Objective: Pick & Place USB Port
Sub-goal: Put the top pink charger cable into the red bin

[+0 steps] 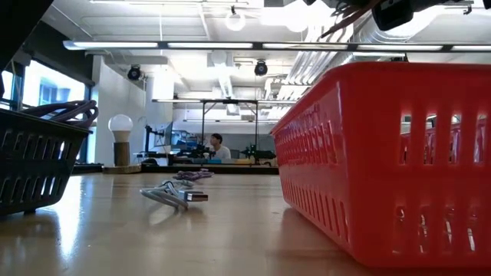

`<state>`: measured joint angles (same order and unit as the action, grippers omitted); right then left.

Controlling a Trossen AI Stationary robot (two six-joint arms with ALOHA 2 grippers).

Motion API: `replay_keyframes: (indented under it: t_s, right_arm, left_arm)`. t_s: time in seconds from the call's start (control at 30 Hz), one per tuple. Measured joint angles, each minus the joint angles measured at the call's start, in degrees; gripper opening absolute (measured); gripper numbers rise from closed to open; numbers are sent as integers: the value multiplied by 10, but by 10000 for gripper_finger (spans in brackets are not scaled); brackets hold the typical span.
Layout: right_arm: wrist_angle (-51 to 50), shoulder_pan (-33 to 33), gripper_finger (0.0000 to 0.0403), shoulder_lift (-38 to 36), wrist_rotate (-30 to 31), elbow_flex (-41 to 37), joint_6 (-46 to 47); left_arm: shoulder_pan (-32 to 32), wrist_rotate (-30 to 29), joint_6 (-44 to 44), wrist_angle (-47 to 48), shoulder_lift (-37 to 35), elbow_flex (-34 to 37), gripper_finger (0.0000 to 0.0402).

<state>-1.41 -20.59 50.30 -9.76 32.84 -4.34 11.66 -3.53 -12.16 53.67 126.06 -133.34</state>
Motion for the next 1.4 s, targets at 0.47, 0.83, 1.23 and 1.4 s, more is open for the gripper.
replay_keyframes:
  t_s: [0.47, 0.83, 1.23, 1.4]
  right_arm:
    - [31, -41, 125, 14, 57, 0, -84]
    - [30, -64, 124, 23, 116, 0, -62]
    - [33, -139, 124, 23, 262, 0, -150]
    - [46, -158, 124, 38, 296, 0, -167]
  left_arm:
    - [-1, 68, -26, -69, 16, 1, 1]
    - [-1, 56, -26, -77, 24, 1, 1]
    - [-1, 55, -25, -76, 24, 0, 1]
    - [-1, 56, -25, -74, 24, 0, 1]
